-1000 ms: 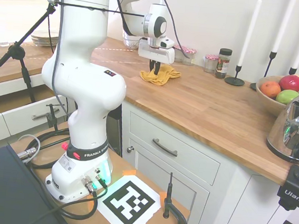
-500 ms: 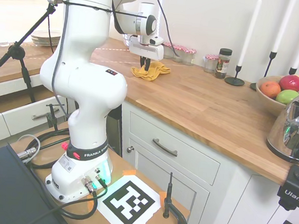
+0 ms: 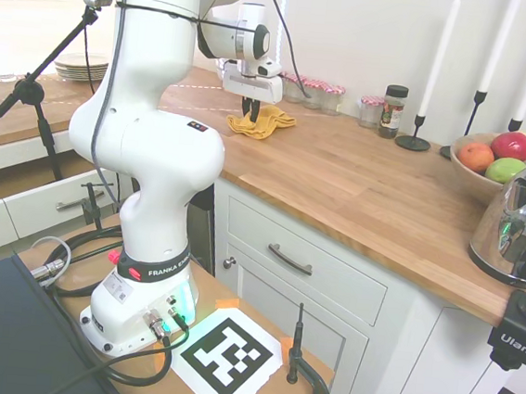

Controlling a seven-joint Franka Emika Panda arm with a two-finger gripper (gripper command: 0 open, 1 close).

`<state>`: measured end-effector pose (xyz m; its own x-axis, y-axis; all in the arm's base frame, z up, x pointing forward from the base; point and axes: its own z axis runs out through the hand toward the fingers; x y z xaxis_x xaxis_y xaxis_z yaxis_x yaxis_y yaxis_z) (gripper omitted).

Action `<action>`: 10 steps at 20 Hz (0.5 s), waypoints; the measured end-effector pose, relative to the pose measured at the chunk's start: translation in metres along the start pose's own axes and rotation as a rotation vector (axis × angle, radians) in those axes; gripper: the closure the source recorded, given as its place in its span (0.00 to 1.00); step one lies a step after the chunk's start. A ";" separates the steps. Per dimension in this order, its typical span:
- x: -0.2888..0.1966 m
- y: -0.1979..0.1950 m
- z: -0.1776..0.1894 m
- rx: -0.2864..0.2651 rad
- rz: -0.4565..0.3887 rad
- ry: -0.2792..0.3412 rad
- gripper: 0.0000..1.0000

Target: Wipe the counter

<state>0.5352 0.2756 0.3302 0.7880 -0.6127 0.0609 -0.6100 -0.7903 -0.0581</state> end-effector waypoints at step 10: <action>-0.006 -0.003 0.000 0.001 0.001 -0.003 0.00</action>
<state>0.5322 0.2822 0.3295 0.7873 -0.6138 0.0581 -0.6110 -0.7894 -0.0596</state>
